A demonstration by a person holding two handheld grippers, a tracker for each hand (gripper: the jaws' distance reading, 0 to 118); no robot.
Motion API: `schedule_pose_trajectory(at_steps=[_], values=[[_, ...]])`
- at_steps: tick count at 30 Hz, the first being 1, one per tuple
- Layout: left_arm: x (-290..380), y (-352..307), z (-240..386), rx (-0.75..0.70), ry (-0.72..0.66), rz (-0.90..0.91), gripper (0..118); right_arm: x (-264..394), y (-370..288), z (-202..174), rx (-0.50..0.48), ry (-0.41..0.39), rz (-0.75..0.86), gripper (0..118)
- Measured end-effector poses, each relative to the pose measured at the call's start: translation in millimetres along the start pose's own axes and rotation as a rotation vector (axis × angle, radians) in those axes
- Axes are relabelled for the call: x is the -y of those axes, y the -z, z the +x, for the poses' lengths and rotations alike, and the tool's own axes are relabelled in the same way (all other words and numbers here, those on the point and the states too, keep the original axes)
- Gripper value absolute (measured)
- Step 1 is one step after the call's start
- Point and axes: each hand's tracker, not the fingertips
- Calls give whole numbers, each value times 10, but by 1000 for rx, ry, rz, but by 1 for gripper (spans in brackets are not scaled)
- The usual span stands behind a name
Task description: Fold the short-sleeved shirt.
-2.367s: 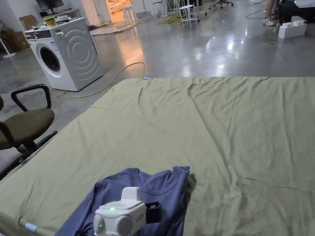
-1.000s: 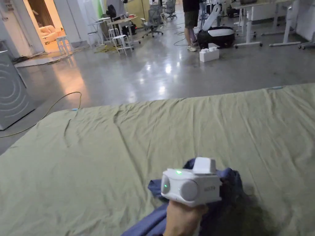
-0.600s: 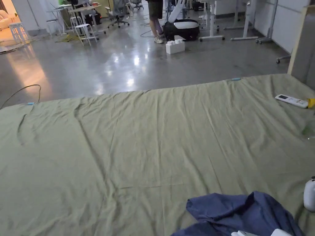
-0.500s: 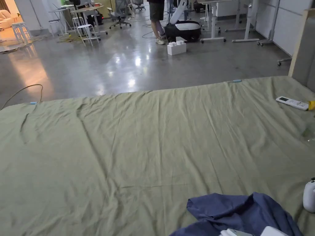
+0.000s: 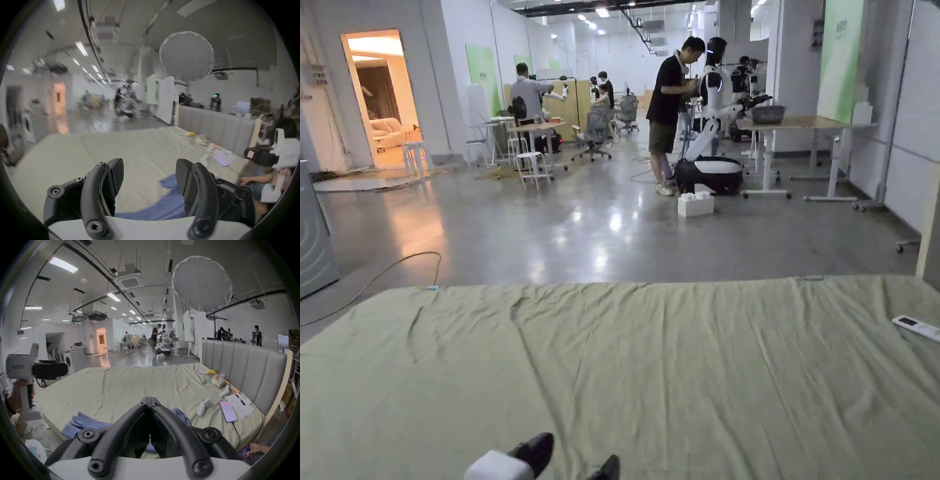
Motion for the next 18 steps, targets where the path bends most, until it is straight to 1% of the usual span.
schedule_pose_trajectory(at_steps=[2,4,6,8,10,11,12,13,14,15,18], values=[[-2,-436,-95,-114,29,128,68,-73,9,-80,-17,-21,23,1],[-2,-729,-131,-184,35,155,68,-120,-10,-131,-31,-28,34,0],[24,-942,-109,-250,64,146,67,-142,-55,-164,-48,-22,46,0],[43,-1010,-82,-279,79,101,61,-131,-109,-174,-64,-13,64,0],[113,-1015,-69,-287,88,27,47,-111,-167,-158,-83,1,92,0],[172,-1009,-77,-274,85,11,31,-114,-198,-153,-86,4,96,0],[208,-1002,-74,-274,70,-10,3,-110,-219,-148,-83,6,93,0],[222,-1030,-65,-276,43,-8,3,-105,-238,-146,-76,4,93,0],[232,-1064,-55,-240,9,-21,2,-99,-256,-138,-65,-5,92,1],[231,-1084,-31,-240,-5,-22,0,-96,-267,-133,-55,-14,91,0],[234,-1096,-2,-254,-6,-46,0,-87,-289,-121,-27,-43,100,0]])
